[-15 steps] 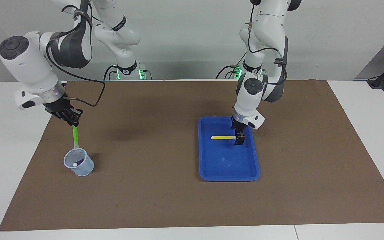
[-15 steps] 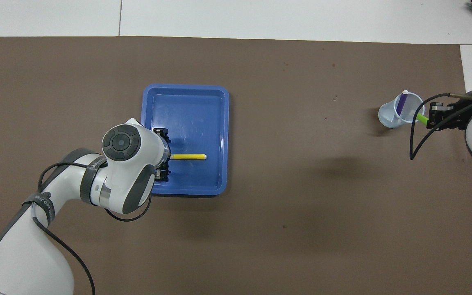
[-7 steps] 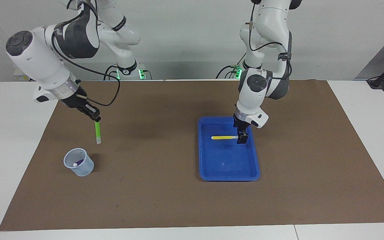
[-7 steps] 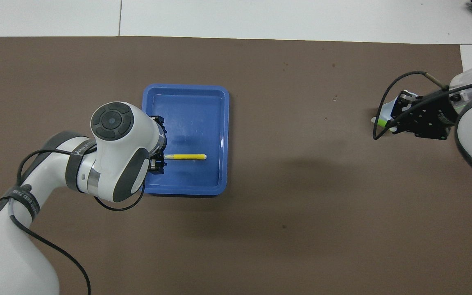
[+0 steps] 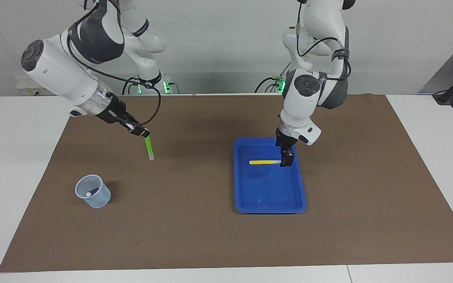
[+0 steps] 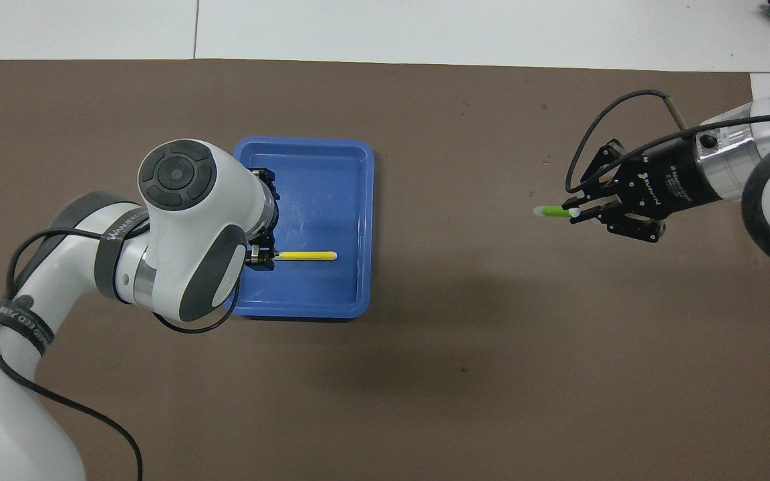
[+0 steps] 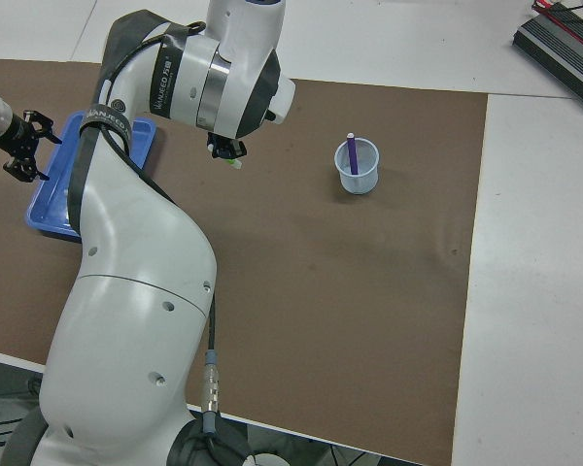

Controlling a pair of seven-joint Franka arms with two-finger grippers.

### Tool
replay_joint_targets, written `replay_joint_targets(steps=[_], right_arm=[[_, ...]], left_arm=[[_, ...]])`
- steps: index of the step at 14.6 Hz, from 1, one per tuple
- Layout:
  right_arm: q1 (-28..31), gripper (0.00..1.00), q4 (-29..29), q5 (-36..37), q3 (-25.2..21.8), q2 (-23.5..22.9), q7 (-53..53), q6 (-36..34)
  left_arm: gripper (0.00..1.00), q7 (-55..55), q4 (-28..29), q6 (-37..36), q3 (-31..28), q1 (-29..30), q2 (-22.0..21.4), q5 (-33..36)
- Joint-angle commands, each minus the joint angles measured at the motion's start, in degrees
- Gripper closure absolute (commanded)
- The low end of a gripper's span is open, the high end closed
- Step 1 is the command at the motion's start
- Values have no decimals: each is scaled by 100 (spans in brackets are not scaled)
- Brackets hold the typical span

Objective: Right arm passes pens to left for tray arrangement
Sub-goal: 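Carry the green pen toward the tray while the left gripper rises to meet it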

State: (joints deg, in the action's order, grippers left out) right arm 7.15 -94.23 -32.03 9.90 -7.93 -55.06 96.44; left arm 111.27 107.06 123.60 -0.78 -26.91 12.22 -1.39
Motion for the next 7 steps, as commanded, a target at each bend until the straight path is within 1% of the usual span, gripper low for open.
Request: replay_joint_targets(steps=[1, 3, 5, 7], right_arm=[[14, 100, -16, -776, 12, -33, -469, -204], [-21, 100, -16, -1286, 39, -42, -786, -231], [-30, 100, -25, -1708, 39, -33, -875, -240], [-47, 100, -25, -2060, 47, -24, -1190, -187]], left_arm=[[0, 35, -159, -109, 68, -113, -9, 25], [0, -18, -211, -82, 183, -113, -45, -10], [0, 9, -334, -82, 314, -113, -45, -202], [0, 61, -501, -143, 385, -122, -45, -422]])
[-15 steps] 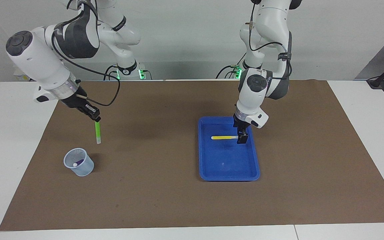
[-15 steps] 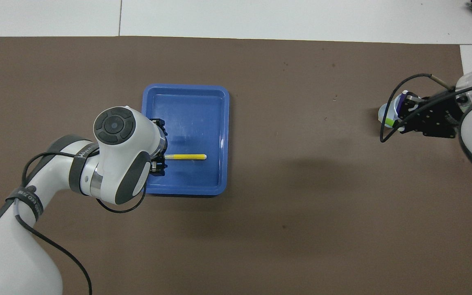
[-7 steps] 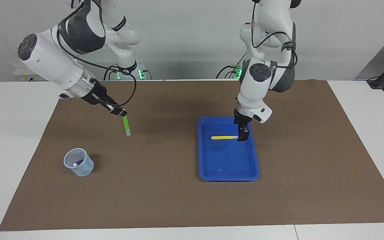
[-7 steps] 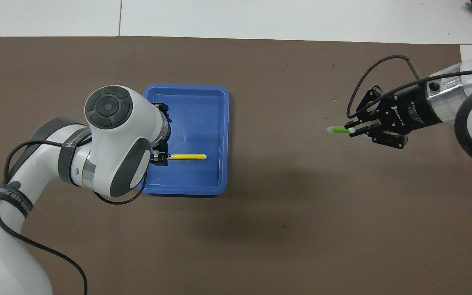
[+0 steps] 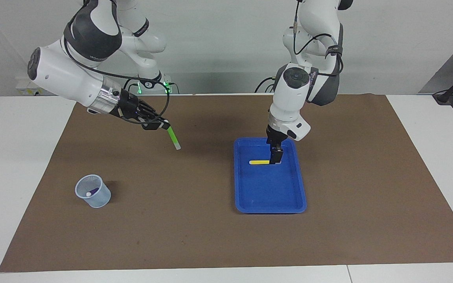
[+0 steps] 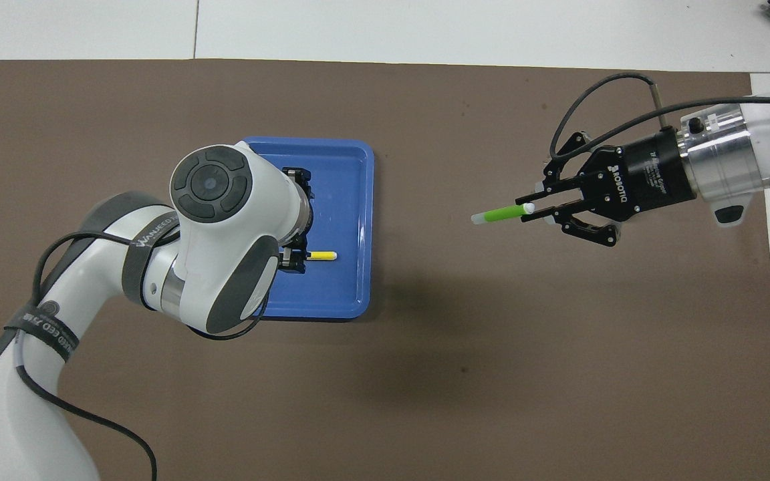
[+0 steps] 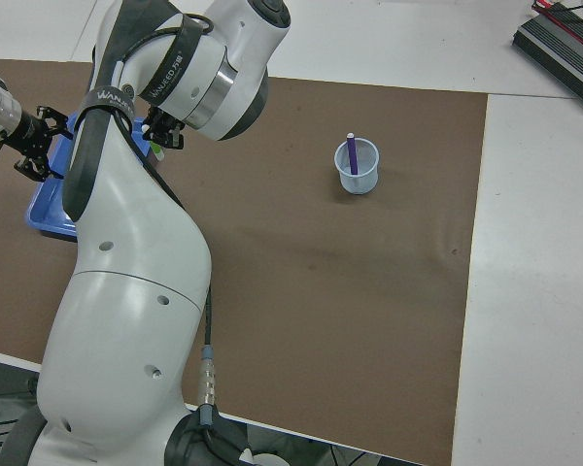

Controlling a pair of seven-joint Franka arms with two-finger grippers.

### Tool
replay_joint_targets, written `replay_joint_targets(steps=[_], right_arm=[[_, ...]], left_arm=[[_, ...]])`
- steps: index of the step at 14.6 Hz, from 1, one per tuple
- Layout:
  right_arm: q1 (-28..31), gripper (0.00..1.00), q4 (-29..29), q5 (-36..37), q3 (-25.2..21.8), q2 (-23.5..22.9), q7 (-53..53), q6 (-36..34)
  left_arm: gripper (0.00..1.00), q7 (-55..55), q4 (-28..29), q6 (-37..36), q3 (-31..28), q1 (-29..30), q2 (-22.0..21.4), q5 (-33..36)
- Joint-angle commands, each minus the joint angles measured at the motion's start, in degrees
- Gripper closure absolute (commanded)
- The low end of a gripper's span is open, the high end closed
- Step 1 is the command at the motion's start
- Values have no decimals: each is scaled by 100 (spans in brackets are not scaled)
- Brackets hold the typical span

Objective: Right arm passes pens to left for tray arrangement
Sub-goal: 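Carry the green pen toward the tray while the left gripper rises to meet it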

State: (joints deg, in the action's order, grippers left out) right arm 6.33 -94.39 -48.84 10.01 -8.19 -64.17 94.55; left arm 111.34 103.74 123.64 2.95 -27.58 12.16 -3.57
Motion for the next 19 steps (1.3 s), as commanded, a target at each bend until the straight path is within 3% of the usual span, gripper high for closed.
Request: replay_joint_targets(steps=[1, 8, 19], right_arm=[[35, 100, -18, -546, 45, 1, -376, 28], [-35, 100, -466, -1654, 80, -7, -561, 318], [-149, 100, -519, -1734, 212, -7, -896, 643]], left_arm=[[0, 54, -231, -173, 135, -46, -47, -336], [0, 502, -714, -332, 584, -46, -56, -1101], [0, 1733, -812, 476, 681, -203, -12, -1401]])
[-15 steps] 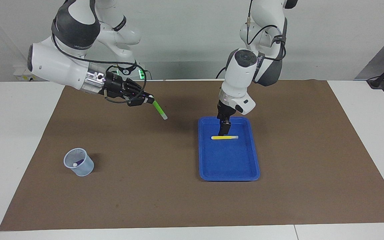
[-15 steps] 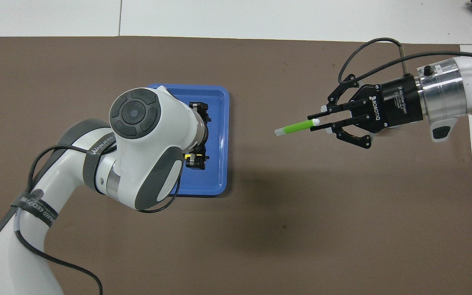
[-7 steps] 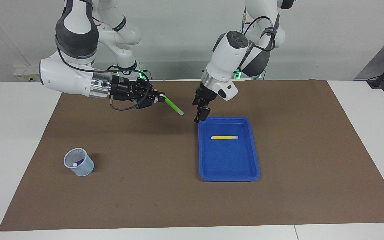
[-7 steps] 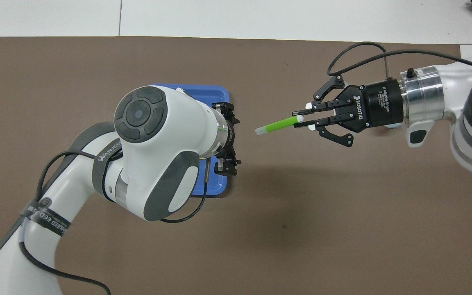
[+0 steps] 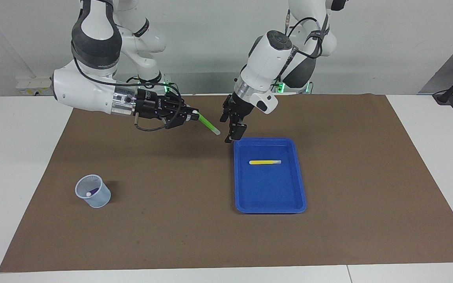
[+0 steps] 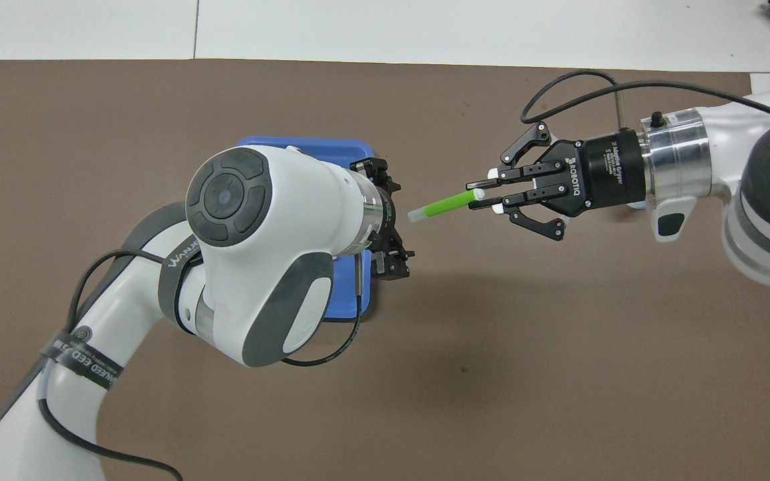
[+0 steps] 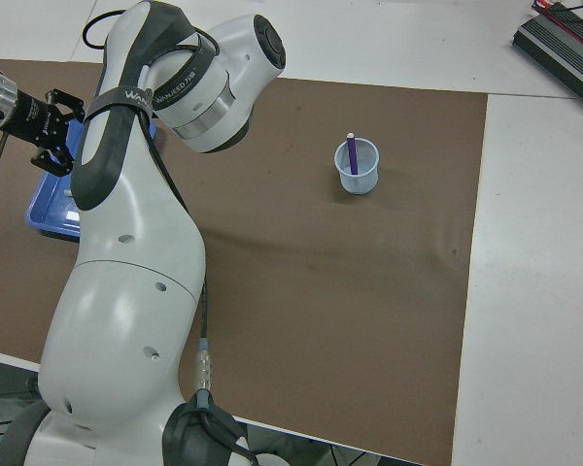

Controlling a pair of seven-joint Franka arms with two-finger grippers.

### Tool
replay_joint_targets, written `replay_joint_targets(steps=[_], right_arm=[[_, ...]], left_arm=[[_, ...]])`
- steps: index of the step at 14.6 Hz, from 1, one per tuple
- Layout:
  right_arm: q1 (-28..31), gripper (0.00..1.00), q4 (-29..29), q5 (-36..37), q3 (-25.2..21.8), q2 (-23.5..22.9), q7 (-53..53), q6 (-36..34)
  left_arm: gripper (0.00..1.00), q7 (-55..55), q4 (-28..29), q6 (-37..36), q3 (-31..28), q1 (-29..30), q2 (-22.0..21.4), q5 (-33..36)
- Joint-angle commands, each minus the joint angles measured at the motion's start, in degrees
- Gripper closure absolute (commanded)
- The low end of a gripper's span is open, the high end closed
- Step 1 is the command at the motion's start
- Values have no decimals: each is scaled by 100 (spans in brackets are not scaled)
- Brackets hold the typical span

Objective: Right arm passes pens to left for tray arrangement
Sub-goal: 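Carry the green pen toward the tray while the left gripper rises to meet it, then close the left gripper on the green pen near the right gripper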

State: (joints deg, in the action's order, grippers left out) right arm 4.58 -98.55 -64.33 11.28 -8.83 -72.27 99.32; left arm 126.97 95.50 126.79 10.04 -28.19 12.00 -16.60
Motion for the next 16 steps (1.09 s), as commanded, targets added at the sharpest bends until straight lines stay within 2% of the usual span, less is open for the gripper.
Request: replay_joint_targets(steps=[1, 5, 8, 11, 16], right_arm=[[34, 100, -103, -185, 94, 57, -85, 167], [25, 100, -103, -185, 129, 57, -85, 219], [25, 100, -103, -177, 129, 57, -85, 219], [25, 100, -103, -177, 129, 57, -85, 219], [25, 100, -103, -177, 138, 57, -77, 228]], left_arm=[[0, 275, 48, 362, -28, -160, 13, -98], [0, 407, 65, 443, -28, -274, 4, -98], [13, 513, 65, 452, -37, -265, 4, -98], [14, 478, 65, 417, -37, -213, 4, -98], [31, 452, 65, 337, -28, -169, -5, -98]])
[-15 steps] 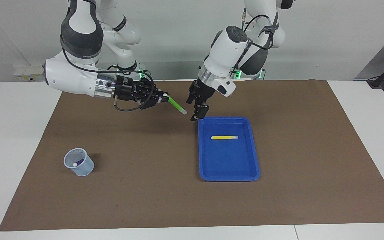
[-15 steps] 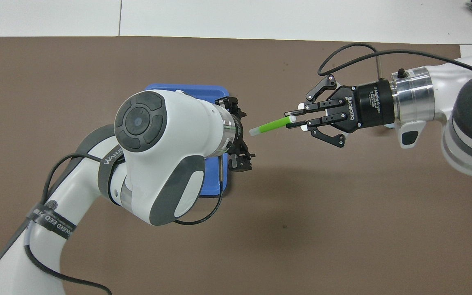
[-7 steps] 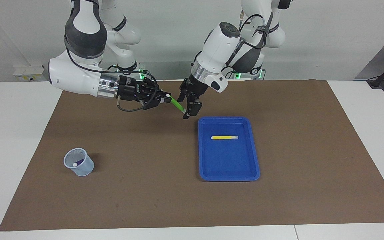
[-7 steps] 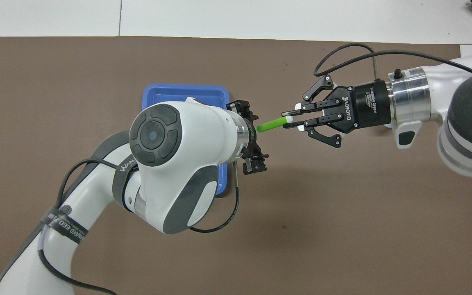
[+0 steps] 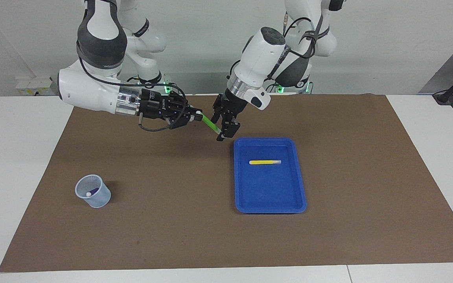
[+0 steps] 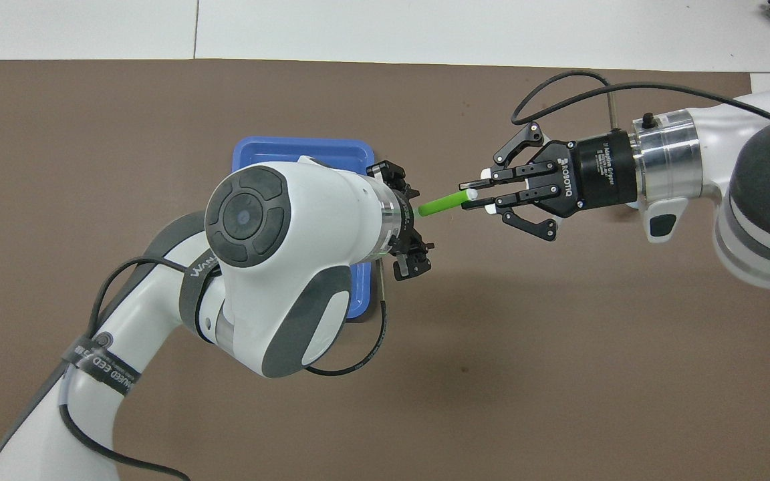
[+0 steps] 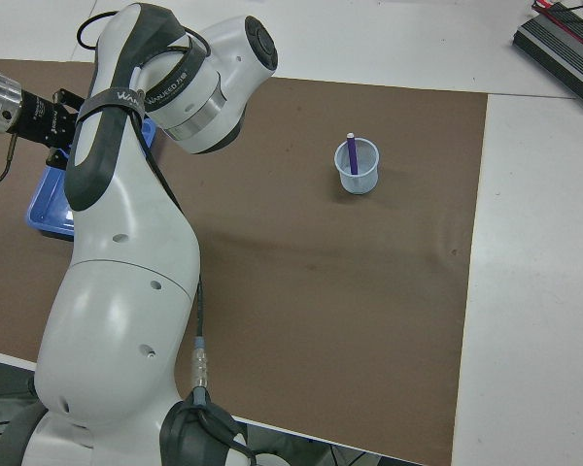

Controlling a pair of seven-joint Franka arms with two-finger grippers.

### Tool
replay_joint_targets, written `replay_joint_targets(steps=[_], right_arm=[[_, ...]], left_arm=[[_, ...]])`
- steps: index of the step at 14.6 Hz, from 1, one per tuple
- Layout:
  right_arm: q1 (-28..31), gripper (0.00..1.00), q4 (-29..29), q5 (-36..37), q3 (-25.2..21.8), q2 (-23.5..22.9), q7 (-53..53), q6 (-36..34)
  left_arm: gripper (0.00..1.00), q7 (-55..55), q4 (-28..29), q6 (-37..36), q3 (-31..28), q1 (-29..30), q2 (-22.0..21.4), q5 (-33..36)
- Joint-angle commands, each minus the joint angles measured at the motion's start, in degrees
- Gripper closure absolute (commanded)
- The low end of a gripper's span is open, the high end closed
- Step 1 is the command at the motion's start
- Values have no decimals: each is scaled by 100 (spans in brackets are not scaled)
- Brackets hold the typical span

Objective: Right arm passes pens to left for tray arrangement
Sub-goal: 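Close the left gripper on the green pen near the right gripper, then open the right gripper and draw it back from the green pen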

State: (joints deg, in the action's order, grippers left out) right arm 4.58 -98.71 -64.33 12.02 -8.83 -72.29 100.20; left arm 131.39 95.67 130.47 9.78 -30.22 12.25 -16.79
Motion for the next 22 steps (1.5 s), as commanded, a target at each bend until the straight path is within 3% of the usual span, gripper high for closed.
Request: replay_joint_targets(steps=[1, 5, 6, 10, 15, 16, 17, 18, 22], right_arm=[[25, 100, -87, -176, 63, 57, -75, 132], [-45, 100, -87, -176, 54, 57, -75, 140], [-45, 100, -87, -176, 54, 57, -75, 149], [-45, 100, -87, -176, 54, 57, -66, 149], [-45, 100, -87, -176, 54, 57, -57, 149], [-45, 46, -87, -176, 54, 57, -92, 149], [-45, 24, -87, -168, 54, 66, -84, 158], [-54, 13, -87, -150, 54, 74, -84, 175], [-80, 4, -78, -97, 63, 75, -40, 184]], left_arm=[[39, 9, 40, -57, -11, 42, -29, -79], [82, -9, 31, -84, -3, 113, -38, -79], [88, -17, 22, -101, -3, 113, -38, -79], [100, -26, -13, -127, -3, 104, -47, -79], [100, -9, -22, -171, -12, 104, -65, -79], [100, -9, -22, -171, -12, 104, -65, -79], [100, -17, -22, -171, -12, 104, -65, -79], [100, -17, -22, -171, -20, 104, -65, -79], [100, -44, -13, -268, -38, 113, -73, -61]])
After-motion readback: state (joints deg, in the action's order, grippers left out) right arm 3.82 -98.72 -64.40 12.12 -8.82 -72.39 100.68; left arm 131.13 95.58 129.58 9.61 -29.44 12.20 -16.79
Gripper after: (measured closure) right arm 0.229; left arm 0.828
